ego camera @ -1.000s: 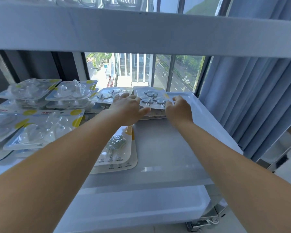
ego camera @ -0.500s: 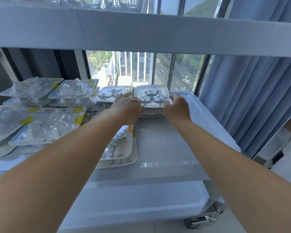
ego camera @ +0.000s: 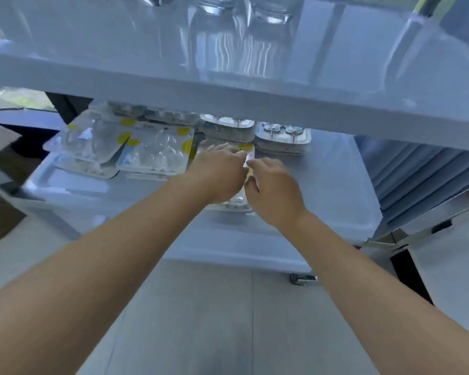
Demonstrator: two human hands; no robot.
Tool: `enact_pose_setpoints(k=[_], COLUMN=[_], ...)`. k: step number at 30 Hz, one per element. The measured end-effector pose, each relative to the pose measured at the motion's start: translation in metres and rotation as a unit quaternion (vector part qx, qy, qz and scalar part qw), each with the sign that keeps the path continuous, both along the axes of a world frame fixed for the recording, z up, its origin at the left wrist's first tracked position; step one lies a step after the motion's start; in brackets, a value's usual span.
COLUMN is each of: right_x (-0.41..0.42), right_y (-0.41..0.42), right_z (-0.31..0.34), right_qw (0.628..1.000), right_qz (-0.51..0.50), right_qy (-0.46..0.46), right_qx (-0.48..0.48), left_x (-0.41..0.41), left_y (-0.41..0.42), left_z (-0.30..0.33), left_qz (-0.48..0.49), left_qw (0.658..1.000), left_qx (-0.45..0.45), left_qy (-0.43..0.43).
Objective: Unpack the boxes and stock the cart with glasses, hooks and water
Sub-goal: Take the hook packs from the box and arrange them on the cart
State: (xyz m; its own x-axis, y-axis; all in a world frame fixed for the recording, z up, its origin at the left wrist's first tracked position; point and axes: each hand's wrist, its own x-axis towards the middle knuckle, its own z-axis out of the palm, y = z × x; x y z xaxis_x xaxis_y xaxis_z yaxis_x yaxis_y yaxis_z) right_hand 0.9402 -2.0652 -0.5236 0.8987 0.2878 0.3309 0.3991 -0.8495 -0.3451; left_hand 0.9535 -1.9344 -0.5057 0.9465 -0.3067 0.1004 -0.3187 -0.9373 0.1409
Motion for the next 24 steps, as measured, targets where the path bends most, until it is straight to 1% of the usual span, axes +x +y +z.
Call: enact_pose_setpoints(k=[3,5,7,8,9,11,13,16,17,18,20,22,24], right_x=[-0.048,-0.08,-0.113,-0.13,-0.146,-0.175,-0.194,-0.213,-0.215,-0.215,-0.216,-0.218,-0.221], right_y=[0.019,0.031,0.044,0.052,0.06,0.082,0.11,0.164,0.183,0.201,0.238,0.279,0.32], right_z=[0.041,0.078,0.117,0.139,0.159,0.204,0.246,0.303,0.317,0.33,0.354,0.373,0.382], right_qw=[0.997,0.991,0.983,0.981,0.983,0.985,0.981,0.967,0.959,0.954,0.95,0.949,0.95], right_qz=[0.007,0.01,0.014,0.025,0.043,0.069,0.104,0.144,0.158,0.178,0.188,0.191,0.198], right_qy=[0.078,0.125,0.162,0.159,0.133,0.117,0.133,0.169,0.183,0.189,0.208,0.216,0.211], right_qx=[-0.018,-0.043,-0.086,-0.104,-0.119,-0.107,-0.093,-0.123,-0.147,-0.15,-0.137,-0.127,-0.117], left_x=[-0.063,-0.103,-0.144,-0.164,-0.184,-0.222,-0.252,-0.287,-0.296,-0.305,-0.321,-0.332,-0.336], left_y=[0.016,0.026,0.039,0.047,0.057,0.08,0.104,0.15,0.169,0.19,0.236,0.282,0.322], left_z=[0.035,0.065,0.097,0.116,0.136,0.173,0.215,0.271,0.287,0.302,0.327,0.348,0.365], left_qz=[0.005,0.038,0.064,0.075,0.099,0.152,0.202,0.263,0.282,0.3,0.334,0.36,0.376], left_qw=[0.999,0.996,0.994,0.994,0.989,0.978,0.967,0.952,0.947,0.942,0.931,0.926,0.918], left_qx=[-0.022,-0.028,-0.037,-0.048,-0.072,-0.104,-0.104,-0.099,-0.104,-0.113,-0.114,-0.09,-0.087], left_qy=[0.044,0.08,0.075,0.068,0.082,0.097,0.112,0.117,0.111,0.105,0.093,0.076,0.092])
